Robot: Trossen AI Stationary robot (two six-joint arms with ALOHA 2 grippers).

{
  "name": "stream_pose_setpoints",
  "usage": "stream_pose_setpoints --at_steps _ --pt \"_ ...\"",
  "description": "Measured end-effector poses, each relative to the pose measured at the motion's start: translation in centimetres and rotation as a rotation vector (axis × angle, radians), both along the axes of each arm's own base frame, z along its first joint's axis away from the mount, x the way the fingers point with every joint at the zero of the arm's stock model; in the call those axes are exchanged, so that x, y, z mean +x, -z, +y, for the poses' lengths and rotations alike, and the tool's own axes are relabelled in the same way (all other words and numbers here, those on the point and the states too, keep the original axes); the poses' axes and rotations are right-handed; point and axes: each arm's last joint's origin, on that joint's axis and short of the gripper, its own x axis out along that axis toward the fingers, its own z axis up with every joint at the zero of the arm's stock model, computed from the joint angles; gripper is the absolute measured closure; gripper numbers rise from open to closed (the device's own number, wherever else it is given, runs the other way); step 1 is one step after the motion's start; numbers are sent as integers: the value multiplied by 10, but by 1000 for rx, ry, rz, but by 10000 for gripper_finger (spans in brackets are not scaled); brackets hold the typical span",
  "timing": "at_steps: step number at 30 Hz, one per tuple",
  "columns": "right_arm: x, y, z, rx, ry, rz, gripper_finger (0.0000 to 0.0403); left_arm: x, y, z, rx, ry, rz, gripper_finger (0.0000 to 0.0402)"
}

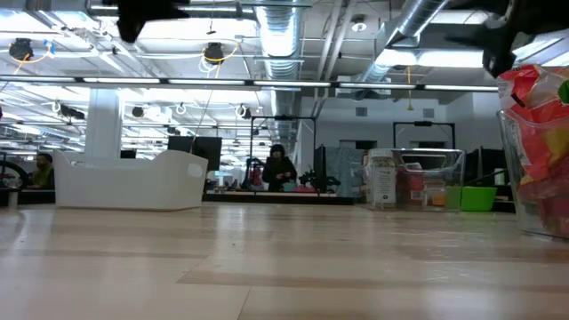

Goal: Pick & Place Food Item
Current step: Return to Home Position

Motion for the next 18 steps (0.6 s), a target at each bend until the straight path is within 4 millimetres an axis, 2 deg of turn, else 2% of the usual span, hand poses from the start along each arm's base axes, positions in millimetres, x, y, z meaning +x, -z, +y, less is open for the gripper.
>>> stream_pose_setpoints --at_steps 6,8,12,18 --pt "-1 -5 10 -59 -101 -48 378 10 47 -1 0 -8 -145 298" --pt "-1 -7 11 -92 -83 -56 388 13 58 0 34 -17 -171 299" --pt "-2 -7 10 -153 -20 -43 394 23 63 8 82 -3 -163 318" --pt "-2 -7 7 -156 13 -40 401 29 66 30 94 161 -148 393"
